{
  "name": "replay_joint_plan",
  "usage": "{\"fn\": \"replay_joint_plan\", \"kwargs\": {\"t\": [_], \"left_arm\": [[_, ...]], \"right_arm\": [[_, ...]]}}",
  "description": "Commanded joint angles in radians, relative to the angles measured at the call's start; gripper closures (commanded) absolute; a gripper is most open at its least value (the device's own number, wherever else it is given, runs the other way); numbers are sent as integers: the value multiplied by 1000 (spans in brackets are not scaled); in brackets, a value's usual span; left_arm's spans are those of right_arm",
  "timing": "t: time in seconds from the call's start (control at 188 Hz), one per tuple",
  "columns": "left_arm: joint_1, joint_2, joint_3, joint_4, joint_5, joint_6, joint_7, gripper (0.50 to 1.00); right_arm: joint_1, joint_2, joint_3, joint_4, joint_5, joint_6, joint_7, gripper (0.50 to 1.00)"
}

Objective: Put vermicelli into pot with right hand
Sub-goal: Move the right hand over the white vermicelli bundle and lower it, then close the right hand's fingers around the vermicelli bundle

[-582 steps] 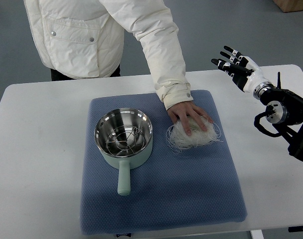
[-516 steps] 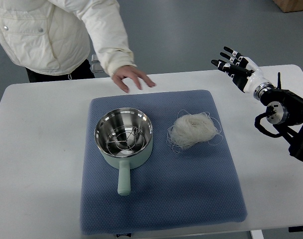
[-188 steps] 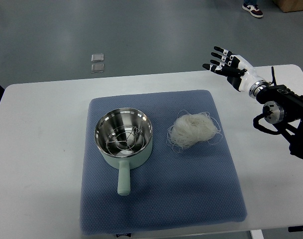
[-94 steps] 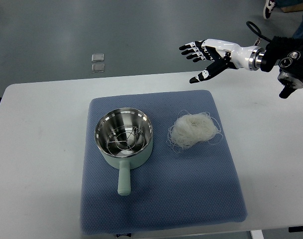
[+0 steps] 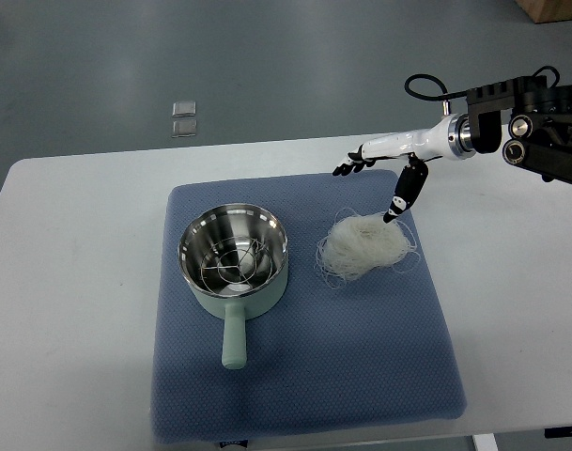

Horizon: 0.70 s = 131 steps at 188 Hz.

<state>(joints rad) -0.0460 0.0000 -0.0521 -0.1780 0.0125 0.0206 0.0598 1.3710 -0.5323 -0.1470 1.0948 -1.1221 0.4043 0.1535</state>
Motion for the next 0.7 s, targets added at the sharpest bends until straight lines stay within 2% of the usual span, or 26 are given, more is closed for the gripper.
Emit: {"fn": "replay_joint_plan", "kwargs": {"t": [0.0, 0.293, 0.421, 0.693], "left_arm": [[0, 0, 0, 0, 0, 1, 0, 500], [6, 0, 0, 0, 0, 1, 0, 500], [9, 0, -2, 0, 0, 1, 0, 500], [11, 0, -2, 2, 0, -1, 0, 500]], "right_arm": [[22, 3, -36, 23, -5, 13, -12, 579], [30, 71, -98, 20, -13, -6, -19, 581], [19, 103, -121, 8, -13, -39, -45, 581], [-20, 138, -175, -16, -16, -111, -51, 583]]}}
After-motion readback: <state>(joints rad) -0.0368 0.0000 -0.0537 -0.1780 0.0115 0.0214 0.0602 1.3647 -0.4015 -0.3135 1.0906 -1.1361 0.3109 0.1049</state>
